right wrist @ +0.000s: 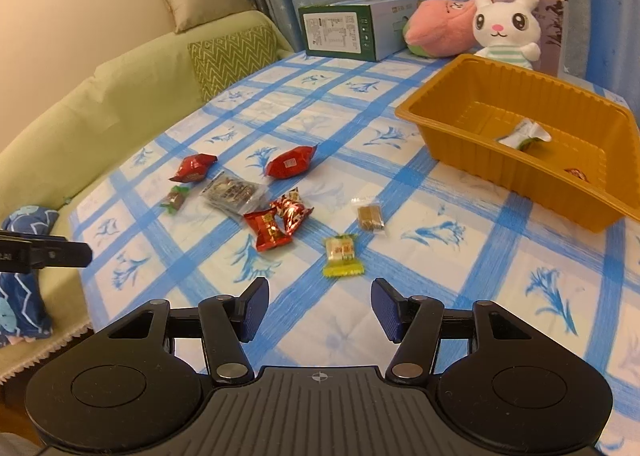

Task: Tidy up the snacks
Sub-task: 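Move both tools back toward the remaining snacks, then grasp the yellow candy with the right tool while the left tool grasps a red candy packet, then carry the yellow candy and red packet with both tools over the orange tray, then open the left tool releasing the red packet while the right tool drops the yellow candy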

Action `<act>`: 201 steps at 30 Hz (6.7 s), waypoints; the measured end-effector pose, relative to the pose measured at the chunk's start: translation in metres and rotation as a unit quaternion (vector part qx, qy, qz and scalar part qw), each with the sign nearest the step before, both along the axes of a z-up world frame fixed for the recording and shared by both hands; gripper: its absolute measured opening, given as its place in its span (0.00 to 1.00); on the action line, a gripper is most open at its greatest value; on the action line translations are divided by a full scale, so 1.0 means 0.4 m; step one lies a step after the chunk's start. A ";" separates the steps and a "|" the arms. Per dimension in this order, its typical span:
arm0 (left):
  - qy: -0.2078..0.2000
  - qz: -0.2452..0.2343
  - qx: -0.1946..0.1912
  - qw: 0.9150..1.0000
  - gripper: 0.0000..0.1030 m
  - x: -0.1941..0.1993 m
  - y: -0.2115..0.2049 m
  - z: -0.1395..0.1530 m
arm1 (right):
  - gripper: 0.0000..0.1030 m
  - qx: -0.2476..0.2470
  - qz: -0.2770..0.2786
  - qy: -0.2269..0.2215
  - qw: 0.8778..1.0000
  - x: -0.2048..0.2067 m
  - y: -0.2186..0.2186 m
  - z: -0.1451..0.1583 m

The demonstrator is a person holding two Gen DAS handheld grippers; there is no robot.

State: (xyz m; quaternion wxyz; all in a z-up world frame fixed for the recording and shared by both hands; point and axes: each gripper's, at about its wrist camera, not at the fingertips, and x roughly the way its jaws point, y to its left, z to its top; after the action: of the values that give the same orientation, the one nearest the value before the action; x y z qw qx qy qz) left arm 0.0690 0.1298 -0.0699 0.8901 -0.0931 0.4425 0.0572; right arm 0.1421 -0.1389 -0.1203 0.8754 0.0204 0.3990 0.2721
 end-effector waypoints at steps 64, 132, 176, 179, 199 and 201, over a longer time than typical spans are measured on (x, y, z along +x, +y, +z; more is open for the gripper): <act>0.050 -0.045 -0.007 0.998 0.46 0.507 0.173 -0.162 | 0.21 -0.071 -0.157 -0.037 0.984 0.110 -0.014 0.006; -0.049 -0.332 0.057 0.940 0.23 0.855 -0.639 0.048 | 0.21 -0.021 -0.226 -0.064 0.972 0.467 -0.411 0.135; 0.001 -0.325 0.052 0.944 0.34 0.949 -0.638 -0.072 | 0.21 -0.028 -0.249 -0.033 0.967 0.583 -0.455 0.030; 0.003 -0.324 0.050 0.945 0.37 0.937 -0.632 -0.070 | 0.37 -0.021 -0.247 -0.030 0.968 0.579 -0.456 0.032; -0.022 -0.309 0.027 0.950 0.57 0.746 -0.554 0.040 | 0.65 0.009 -0.233 -0.022 0.972 0.395 -0.448 0.122; -0.026 -0.306 0.020 0.951 0.57 0.718 -0.544 0.052 | 0.65 0.009 -0.230 -0.024 0.973 0.372 -0.445 0.133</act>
State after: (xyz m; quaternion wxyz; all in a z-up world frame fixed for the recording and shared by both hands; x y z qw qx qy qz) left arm 0.3562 -0.0880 -0.0492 0.8775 0.0632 0.4256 -0.2117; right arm 0.2908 -0.3169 -0.0670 0.9238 0.1131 0.3596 0.0677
